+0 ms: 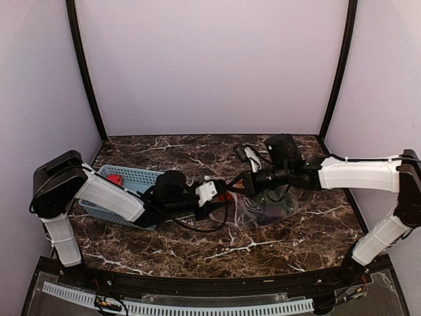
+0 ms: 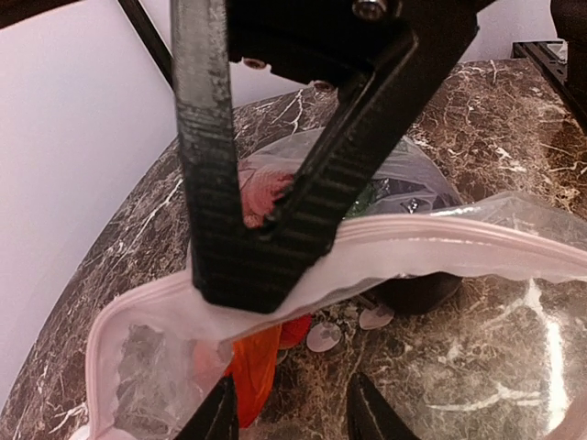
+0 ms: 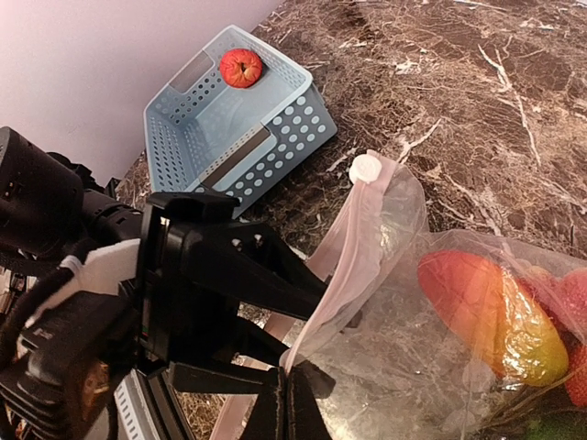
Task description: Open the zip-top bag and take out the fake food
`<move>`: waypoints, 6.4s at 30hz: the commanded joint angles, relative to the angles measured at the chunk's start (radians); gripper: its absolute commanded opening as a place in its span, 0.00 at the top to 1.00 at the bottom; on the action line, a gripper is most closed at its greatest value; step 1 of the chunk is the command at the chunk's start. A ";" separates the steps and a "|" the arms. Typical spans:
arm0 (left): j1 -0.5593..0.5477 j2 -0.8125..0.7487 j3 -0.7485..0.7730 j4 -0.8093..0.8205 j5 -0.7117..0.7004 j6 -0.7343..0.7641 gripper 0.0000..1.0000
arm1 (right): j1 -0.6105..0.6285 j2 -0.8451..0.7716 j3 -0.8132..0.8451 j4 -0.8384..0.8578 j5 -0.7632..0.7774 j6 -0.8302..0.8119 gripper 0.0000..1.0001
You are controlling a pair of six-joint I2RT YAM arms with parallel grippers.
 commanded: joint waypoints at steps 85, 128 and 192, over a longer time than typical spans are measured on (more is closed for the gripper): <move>-0.046 0.368 0.424 -0.487 -0.290 0.542 0.53 | -0.036 -0.054 -0.019 0.104 0.019 0.054 1.00; 0.044 0.076 -0.106 0.529 0.029 -0.275 0.82 | -0.101 -0.148 -0.106 0.071 0.100 0.055 1.00; 0.402 -0.651 -0.100 -1.000 -0.363 -0.946 0.82 | -0.111 -0.045 -0.096 0.126 0.032 0.058 1.00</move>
